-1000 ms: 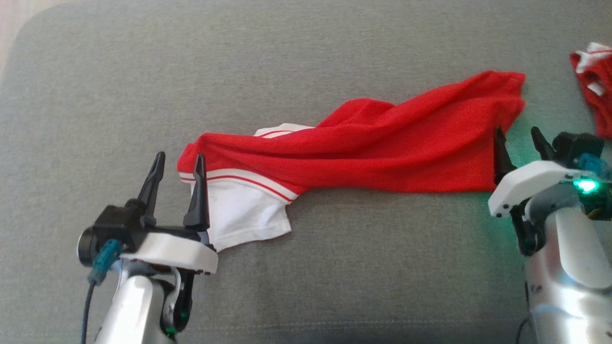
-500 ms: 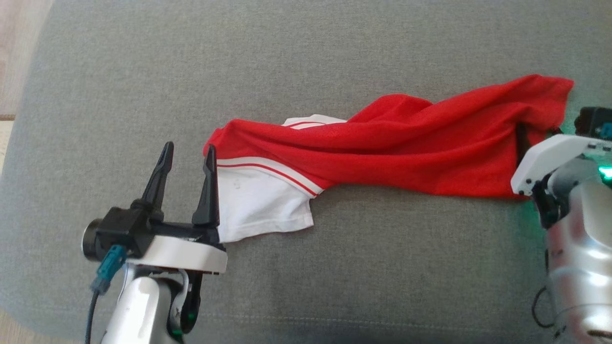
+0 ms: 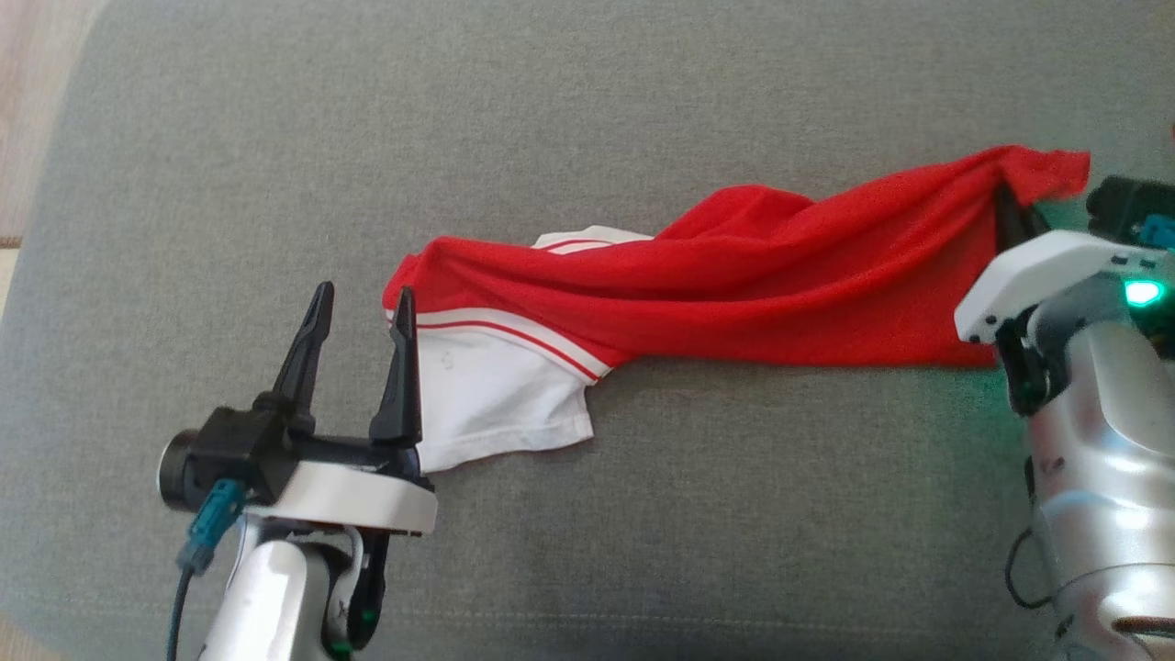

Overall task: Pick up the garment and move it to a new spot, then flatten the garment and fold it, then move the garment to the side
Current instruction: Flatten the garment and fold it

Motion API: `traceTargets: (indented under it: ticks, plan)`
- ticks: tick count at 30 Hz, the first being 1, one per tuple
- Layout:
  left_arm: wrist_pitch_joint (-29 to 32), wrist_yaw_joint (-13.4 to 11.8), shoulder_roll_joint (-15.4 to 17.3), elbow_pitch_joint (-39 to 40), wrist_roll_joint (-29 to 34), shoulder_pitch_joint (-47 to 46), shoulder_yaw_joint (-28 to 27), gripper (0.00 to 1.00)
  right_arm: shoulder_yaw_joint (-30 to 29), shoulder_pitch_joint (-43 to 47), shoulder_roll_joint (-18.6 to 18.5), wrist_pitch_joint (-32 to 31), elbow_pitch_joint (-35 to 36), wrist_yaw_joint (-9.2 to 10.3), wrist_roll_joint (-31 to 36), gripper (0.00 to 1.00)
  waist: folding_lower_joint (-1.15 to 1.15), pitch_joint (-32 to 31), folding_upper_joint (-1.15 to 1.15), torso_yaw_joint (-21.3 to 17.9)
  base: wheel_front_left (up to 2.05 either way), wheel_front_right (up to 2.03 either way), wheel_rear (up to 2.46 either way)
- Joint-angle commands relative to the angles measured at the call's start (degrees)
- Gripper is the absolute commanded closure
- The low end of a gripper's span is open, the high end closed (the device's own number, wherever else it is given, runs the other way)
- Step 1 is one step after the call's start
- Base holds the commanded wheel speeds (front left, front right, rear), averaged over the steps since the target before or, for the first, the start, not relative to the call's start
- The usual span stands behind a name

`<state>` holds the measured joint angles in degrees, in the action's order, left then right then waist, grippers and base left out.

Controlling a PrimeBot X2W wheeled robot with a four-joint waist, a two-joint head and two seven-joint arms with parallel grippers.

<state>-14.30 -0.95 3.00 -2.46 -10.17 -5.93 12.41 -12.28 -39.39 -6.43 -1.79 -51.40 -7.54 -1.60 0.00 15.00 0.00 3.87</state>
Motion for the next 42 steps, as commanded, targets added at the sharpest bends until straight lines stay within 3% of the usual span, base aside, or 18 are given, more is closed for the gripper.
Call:
traceTargets:
  ticks: [1,4,10,18,23,27,32,42]
  plan:
    - [-0.7,0.1,-0.1,1.9,0.5,0.0,-1.7,0.0,1.9,-1.4,-0.4,1.3,2.6,0.05,-0.6,1.0,0.0,-0.4,0.0,-0.3,0.0,0.0,0.0]
    - [-0.7,0.0,-0.1,1.8,0.4,0.5,-1.8,0.0,4.6,-0.4,-0.5,4.4,6.3,0.05,-2.6,1.0,0.0,-1.3,0.0,-0.8,0.0,0.0,0.0]
    - [-0.7,-0.3,-0.1,1.9,0.4,2.5,-1.9,0.0,8.4,8.0,0.1,6.3,23.3,0.05,-6.2,1.0,0.0,-3.8,0.0,-1.8,0.0,0.0,0.0]
    - [-0.7,-0.3,-0.1,2.5,0.3,4.0,-2.7,0.0,12.5,23.6,2.0,-2.5,49.1,0.05,-7.4,1.0,0.0,-5.5,0.0,-3.0,0.0,0.0,0.0]
    - [-0.7,-0.2,-0.1,2.8,0.1,3.8,-2.7,0.0,13.6,29.4,2.9,-8.1,57.4,0.05,-8.2,1.0,0.0,-5.0,0.0,-3.3,0.0,0.0,0.0]
    - [-0.7,0.0,-0.1,2.9,0.0,3.0,-2.1,0.0,11.7,26.1,3.1,-9.8,54.5,0.05,-8.0,1.0,0.0,-3.7,0.0,-2.7,0.0,0.0,0.0]
    - [-0.7,0.3,-0.1,2.9,-0.1,1.6,-0.6,0.0,9.5,16.3,1.3,-11.2,40.5,0.05,-5.1,1.0,0.0,-1.6,0.0,-0.6,0.0,0.0,0.0]
    - [-0.7,-0.6,-0.1,4.4,-0.7,-0.2,1.1,0.0,6.4,-0.5,-1.1,-5.5,14.8,0.05,-0.5,1.0,0.0,0.9,0.0,4.6,0.0,0.0,0.0]
